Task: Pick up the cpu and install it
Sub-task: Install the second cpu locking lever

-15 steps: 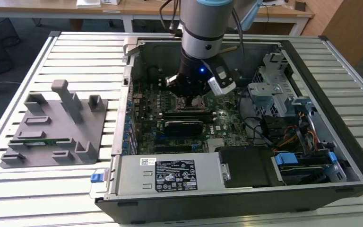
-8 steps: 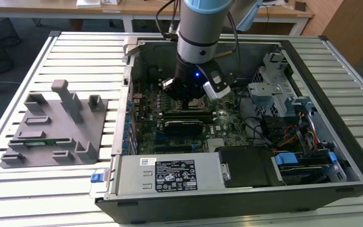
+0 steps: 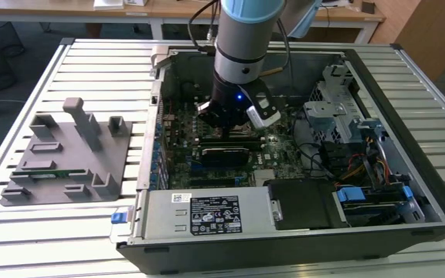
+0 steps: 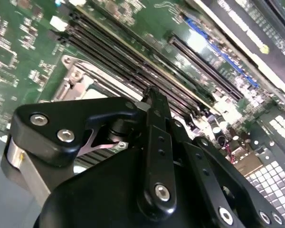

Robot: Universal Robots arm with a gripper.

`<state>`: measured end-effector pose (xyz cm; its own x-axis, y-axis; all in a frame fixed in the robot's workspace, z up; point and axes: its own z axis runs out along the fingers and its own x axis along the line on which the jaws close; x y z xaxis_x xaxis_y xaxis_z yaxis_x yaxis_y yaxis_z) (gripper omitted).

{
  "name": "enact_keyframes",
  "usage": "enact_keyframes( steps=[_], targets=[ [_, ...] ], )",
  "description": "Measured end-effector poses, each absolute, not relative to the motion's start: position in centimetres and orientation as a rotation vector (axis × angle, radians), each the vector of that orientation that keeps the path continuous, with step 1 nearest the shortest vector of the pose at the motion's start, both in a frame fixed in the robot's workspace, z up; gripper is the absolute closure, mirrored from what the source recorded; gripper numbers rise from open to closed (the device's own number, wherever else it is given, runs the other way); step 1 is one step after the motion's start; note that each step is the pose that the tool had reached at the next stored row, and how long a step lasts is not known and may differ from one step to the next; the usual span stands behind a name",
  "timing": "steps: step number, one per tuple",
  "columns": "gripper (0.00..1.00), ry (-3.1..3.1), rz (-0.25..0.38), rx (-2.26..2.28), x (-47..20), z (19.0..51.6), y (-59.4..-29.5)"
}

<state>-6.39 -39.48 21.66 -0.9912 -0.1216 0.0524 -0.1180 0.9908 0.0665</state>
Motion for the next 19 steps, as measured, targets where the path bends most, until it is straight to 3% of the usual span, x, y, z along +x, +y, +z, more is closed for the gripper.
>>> enact_keyframes(
  steps=[19],
  targets=[
    [0.89, -3.078, -0.167, 0.187, -7.8, 20.5, -39.5]
  ],
)
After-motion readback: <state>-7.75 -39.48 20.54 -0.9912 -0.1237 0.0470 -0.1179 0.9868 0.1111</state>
